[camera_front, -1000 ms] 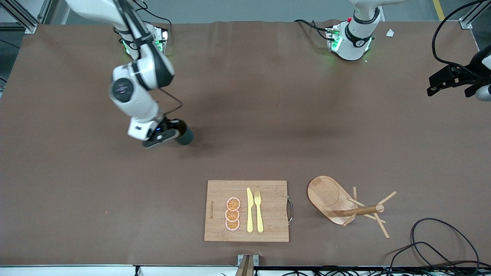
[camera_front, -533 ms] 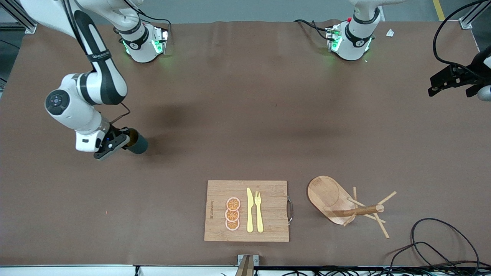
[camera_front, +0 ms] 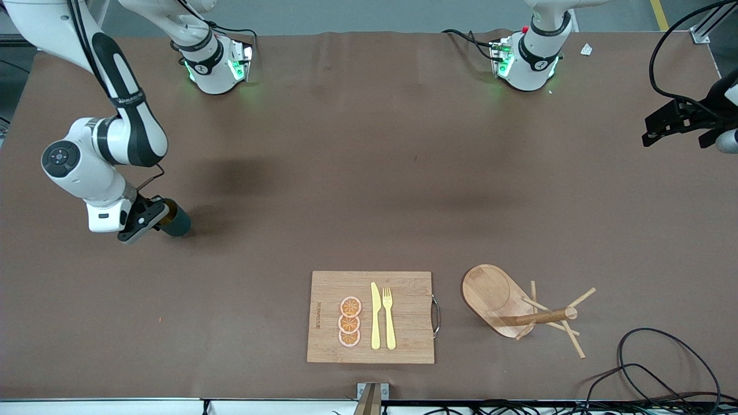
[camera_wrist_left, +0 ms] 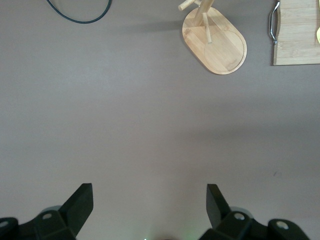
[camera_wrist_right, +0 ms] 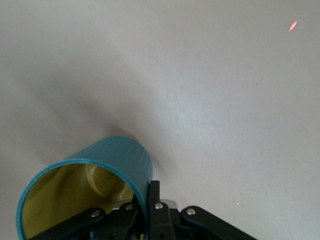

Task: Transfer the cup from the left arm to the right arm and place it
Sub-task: 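Slide the teal mug with the right gripper away from the cutting board, then open the right gripper and release the mug on the table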

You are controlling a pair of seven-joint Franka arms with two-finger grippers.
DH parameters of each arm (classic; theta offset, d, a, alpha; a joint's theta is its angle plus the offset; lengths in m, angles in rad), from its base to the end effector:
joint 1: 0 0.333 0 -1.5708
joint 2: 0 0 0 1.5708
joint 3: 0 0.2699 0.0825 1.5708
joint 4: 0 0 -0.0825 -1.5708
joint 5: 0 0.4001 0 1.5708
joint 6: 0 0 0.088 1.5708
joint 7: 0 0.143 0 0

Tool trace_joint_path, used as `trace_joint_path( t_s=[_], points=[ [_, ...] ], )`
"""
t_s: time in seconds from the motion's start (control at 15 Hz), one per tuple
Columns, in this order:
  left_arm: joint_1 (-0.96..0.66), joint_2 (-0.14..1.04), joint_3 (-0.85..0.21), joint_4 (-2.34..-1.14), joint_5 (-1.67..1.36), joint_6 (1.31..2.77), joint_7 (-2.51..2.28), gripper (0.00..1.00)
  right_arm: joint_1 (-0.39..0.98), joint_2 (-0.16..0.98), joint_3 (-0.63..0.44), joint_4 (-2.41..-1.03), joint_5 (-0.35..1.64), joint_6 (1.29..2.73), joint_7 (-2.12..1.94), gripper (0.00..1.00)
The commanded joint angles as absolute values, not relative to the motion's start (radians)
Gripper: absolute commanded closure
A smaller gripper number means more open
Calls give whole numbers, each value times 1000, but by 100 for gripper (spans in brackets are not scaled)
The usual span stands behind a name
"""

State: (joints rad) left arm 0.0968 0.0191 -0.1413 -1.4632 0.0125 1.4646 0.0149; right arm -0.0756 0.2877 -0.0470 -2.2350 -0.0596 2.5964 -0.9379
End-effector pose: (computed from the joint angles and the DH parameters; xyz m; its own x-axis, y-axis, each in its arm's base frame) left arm 0.5638 -0.0225 0.5744 0.9982 -0.0581 -0.0176 -0.0582 -0.9983 -0.0095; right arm 0.5490 -0.0689 0.1544 0.6466 0.7629 0.0042 0.7598 -0.6444 0.0867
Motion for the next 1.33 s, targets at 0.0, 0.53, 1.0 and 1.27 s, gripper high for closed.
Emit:
trace_joint_path(
  t_s=[0.0,0.53,1.0,1.27],
  points=[
    [103,11,-147,-1473,12,1476,26,0,-120,311,-21,-2235,-81,2615,-977,100],
    [101,23,-147,-1468,15,1479,26,0,-135,322,-21,-2229,-74,2615,-1040,62],
    [101,25,-147,-1467,15,1491,9,0,-135,308,-17,-2165,-31,2536,-1022,0],
    [101,25,-147,-1467,12,1493,8,0,-126,292,-17,-1991,81,2246,-900,0]
  ],
)
